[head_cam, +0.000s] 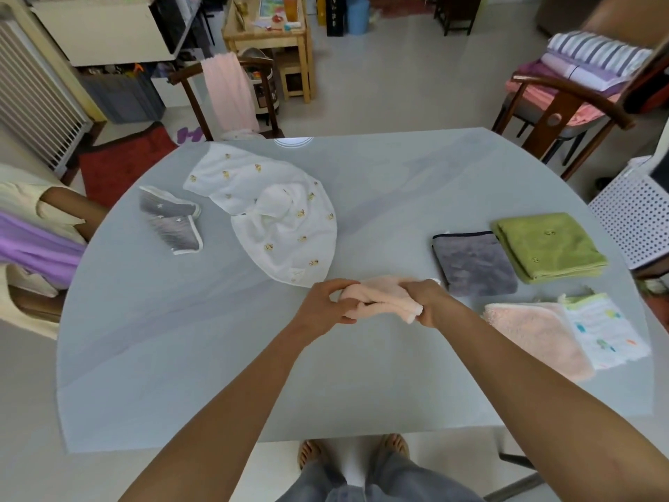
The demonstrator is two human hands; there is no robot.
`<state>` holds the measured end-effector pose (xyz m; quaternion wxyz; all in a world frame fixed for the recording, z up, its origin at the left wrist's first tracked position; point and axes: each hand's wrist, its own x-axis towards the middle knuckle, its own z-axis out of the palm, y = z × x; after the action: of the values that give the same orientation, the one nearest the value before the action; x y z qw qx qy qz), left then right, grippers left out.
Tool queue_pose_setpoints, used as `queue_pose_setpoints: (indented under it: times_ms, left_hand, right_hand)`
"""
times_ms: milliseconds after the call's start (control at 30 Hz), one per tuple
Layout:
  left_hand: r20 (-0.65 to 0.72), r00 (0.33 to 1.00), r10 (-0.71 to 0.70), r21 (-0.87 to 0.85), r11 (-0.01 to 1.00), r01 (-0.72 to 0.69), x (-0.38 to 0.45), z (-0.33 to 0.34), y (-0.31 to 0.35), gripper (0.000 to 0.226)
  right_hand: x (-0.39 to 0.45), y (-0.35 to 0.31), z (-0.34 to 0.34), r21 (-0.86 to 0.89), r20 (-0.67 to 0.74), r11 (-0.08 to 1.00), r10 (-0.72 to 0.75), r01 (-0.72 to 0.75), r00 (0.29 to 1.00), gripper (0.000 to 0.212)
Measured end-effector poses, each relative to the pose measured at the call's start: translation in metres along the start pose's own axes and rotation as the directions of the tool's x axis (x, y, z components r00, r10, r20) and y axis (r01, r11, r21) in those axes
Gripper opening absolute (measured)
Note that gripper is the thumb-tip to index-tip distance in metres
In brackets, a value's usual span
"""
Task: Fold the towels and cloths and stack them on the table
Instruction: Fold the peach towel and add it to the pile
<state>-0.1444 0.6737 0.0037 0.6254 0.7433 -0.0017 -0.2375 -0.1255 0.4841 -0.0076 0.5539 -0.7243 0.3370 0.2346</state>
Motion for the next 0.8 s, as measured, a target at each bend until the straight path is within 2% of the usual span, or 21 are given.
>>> queue_pose_setpoints:
  times_ms: [67,133,233,267,333,400,433,500,533,567,633,667,733,767,800]
  left_hand:
    - [-0.073,0.993,0.090,0.056,0.995,-0.086,0.001,0.000,-0.003,0.036]
    - [-0.147,0.975,0.164,0.135,0.980,-0.145,0.001,-0.005,-0.003,0.046]
    - [-0.157,0.952,0.263,0.198,0.953,-0.230,-0.002,0.000,0.000,0.055]
    - [-0.154,0.960,0.234,0.170,0.963,-0.207,-0.003,0.004,-0.002,0.056]
    - [-0.086,0.995,0.057,0.034,0.998,-0.055,-0.007,0.004,-0.009,0.057]
    - [0.124,0.985,-0.118,-0.050,0.991,0.125,-0.009,-0.005,-0.010,0.050]
    - [0.181,0.971,-0.155,-0.024,0.987,0.162,-0.008,-0.010,-0.006,0.042]
    - [0.118,0.976,-0.182,-0.043,0.981,0.189,-0.005,-0.010,0.008,0.030]
    - [0.090,0.975,-0.201,-0.151,0.965,0.213,-0.004,-0.007,0.016,0.033]
    - [0.099,0.969,-0.225,-0.292,0.925,0.244,-0.002,-0.001,0.027,0.038]
    - [0.166,0.964,-0.208,-0.492,0.830,0.264,0.002,0.010,0.044,0.043]
    - [0.165,0.967,-0.194,-0.530,0.810,0.253,0.003,0.014,0.048,0.042]
    - [0.075,0.975,-0.211,-0.581,0.785,0.215,0.005,0.014,0.049,0.043]
    - [0.054,0.972,-0.229,-0.602,0.769,0.215,0.003,0.010,0.047,0.046]
    - [0.056,0.971,-0.234,-0.624,0.751,0.217,0.003,0.005,0.043,0.048]
  right_hand:
    - [-0.005,-0.001,0.003,0.114,0.022,0.993,-0.015,0.012,1.000,0.035]
    - [-0.005,0.004,-0.002,0.262,-0.087,0.965,-0.004,0.026,0.996,0.033]
    - [-0.005,0.004,-0.010,0.250,-0.222,0.964,-0.036,0.092,0.974,0.032]
    - [-0.008,0.001,-0.011,0.217,-0.267,0.969,-0.057,0.118,0.962,0.032]
    - [-0.013,-0.004,-0.012,0.098,-0.332,0.982,-0.121,0.161,0.936,0.029]
    - [-0.021,-0.010,-0.016,-0.065,-0.365,0.977,-0.212,0.203,0.906,0.024]
    - [-0.025,-0.014,-0.019,-0.130,-0.384,0.966,-0.257,0.223,0.887,0.023]
    - [-0.034,-0.022,-0.023,-0.260,-0.423,0.931,-0.348,0.256,0.836,0.022]
    - [-0.040,-0.026,-0.021,-0.332,-0.412,0.898,-0.414,0.289,0.812,0.020]
    - [-0.048,-0.031,-0.014,-0.400,-0.366,0.848,-0.495,0.347,0.788,0.016]
    - [-0.066,-0.036,0.009,-0.399,-0.165,0.772,-0.591,0.495,0.789,0.015]
    - [-0.074,-0.038,0.020,-0.376,-0.037,0.757,-0.589,0.535,0.807,0.020]
    - [-0.087,-0.038,0.032,-0.327,0.205,0.752,-0.535,0.572,0.820,0.025]
    - [-0.089,-0.037,0.032,-0.239,0.287,0.767,-0.530,0.595,0.798,0.020]
    - [-0.091,-0.038,0.028,-0.135,0.284,0.778,-0.562,0.613,0.777,0.017]
